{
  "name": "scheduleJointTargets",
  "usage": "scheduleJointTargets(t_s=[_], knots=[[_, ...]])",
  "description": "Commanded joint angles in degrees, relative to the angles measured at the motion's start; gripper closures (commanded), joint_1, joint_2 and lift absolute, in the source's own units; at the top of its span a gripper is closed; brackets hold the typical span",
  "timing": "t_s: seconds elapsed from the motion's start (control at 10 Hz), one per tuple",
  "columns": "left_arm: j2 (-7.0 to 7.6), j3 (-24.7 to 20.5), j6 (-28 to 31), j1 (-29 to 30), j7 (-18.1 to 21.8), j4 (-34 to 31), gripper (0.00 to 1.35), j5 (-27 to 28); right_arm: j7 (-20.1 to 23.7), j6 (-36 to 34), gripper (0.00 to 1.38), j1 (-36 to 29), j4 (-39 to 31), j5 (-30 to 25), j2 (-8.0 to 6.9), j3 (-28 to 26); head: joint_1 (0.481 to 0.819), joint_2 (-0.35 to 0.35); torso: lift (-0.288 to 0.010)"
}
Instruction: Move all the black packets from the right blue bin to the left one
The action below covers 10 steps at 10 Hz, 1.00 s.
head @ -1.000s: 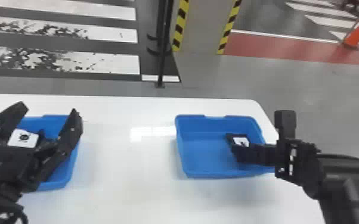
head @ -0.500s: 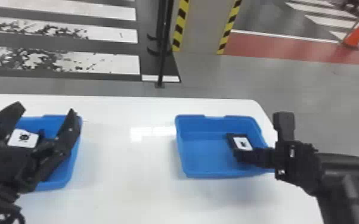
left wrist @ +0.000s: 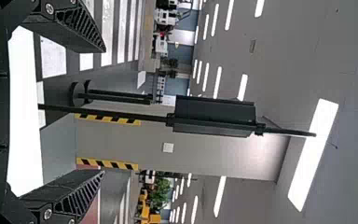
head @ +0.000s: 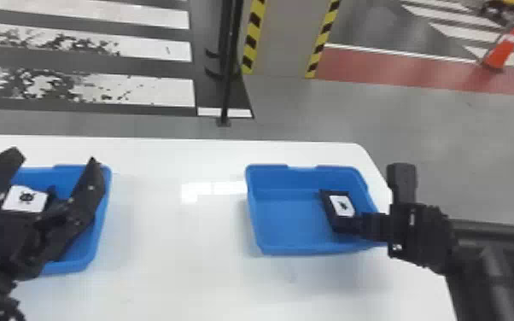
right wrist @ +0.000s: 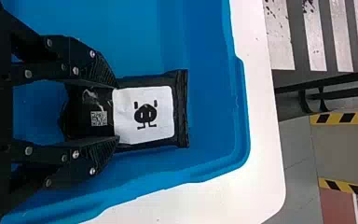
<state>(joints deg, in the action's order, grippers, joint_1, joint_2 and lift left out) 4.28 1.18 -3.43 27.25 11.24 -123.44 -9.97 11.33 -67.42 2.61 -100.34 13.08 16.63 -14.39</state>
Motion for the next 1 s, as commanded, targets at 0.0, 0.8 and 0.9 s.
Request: scheduleJointTargets(t_s=[0.0, 0.8, 0.9], knots=[[-0.15, -0.5, -0.7, 0.3, 0.0, 0.3, 0.12, 0.0, 0.0, 1.9, 1.09, -0.4, 1.0, 2.1, -0.02, 0.1, 0.695, -0.249, -0.14], [-0.23, -0.8, -2.2, 0.4, -0.2, 0.5, 0.12, -0.2, 1.6, 17.8, 1.17, -10.2, -16.9, 12.4, -3.1, -0.3, 0.695, -0.138, -0.14], [-0.23, -0.6, -2.5, 0.4, -0.2, 0.5, 0.12, -0.2, 1.6, 17.8, 1.17, -9.6, -14.8, 11.7, -3.01, -0.3, 0.695, -0.128, -0.14]])
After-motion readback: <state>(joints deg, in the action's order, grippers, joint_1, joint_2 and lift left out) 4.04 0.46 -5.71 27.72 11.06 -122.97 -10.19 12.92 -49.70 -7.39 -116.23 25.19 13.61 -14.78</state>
